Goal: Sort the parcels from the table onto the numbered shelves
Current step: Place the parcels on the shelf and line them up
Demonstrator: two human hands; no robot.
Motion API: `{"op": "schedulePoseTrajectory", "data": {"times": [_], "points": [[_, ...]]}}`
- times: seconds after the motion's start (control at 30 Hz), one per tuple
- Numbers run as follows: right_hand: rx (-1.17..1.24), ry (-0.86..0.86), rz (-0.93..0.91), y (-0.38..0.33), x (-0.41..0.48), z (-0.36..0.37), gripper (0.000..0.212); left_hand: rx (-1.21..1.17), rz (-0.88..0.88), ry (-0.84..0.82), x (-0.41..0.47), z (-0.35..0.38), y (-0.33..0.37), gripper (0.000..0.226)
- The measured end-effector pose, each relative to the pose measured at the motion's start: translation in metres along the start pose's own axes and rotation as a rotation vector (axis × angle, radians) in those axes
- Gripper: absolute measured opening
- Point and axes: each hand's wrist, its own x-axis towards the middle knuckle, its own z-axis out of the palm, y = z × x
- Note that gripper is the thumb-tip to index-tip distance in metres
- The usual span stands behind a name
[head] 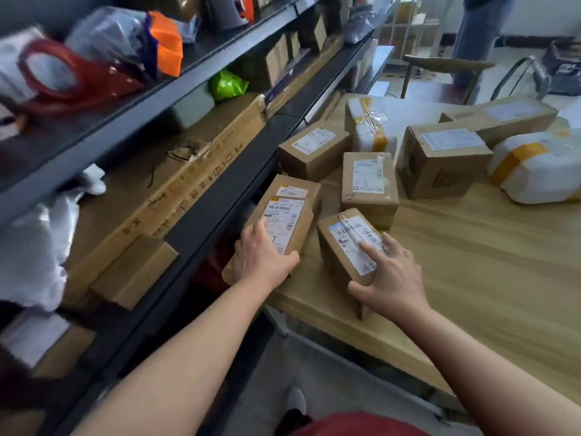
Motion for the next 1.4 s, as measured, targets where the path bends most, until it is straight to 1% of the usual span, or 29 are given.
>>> {"op": "schedulePoseTrajectory", "data": {"times": [0.17, 0.37, 0.5, 0.63, 0.77, 0.9, 1.03, 1.2, 1.4], "points": [[0.007, -0.043, -0.231, -0.008, -0.006, -0.007, 0.085, -0.036, -0.157, 0.121, -0.047, -0.011, -0.014, 0.096], [0.001, -0.164, -0.498, -0.036, -0.029, 0.003, 0.086, -0.070, -0.429, 0.262, -0.122, -0.013, -0.052, 0.095], [-0.011, -0.243, -0.638, -0.057, -0.059, 0.013, 0.086, -0.084, -0.567, 0.374, -0.181, -0.017, -0.082, 0.093], [-0.030, -0.324, -0.798, -0.082, -0.106, 0.027, 0.081, -0.122, -0.683, 0.469, -0.250, -0.024, -0.119, 0.086], [-0.043, -0.383, -0.944, -0.111, -0.167, 0.046, 0.082, -0.205, -0.799, 0.555, -0.330, -0.031, -0.154, 0.084], [-0.024, -0.447, -1.089, -0.145, -0.259, 0.073, 0.081, -0.262, -0.945, 0.679, -0.436, -0.038, -0.195, 0.085], [-0.003, -0.544, -1.187, -0.172, -0.362, 0.099, 0.081, -0.243, -1.086, 0.759, -0.546, -0.045, -0.234, 0.083], [0.022, -0.602, -1.353, -0.199, -0.478, 0.128, 0.081, -0.225, -1.248, 0.861, -0.673, -0.049, -0.280, 0.086], [0.076, -0.691, -1.516, -0.228, -0.594, 0.157, 0.077, -0.154, -1.480, 0.939, -0.802, -0.050, -0.304, 0.082]]}}
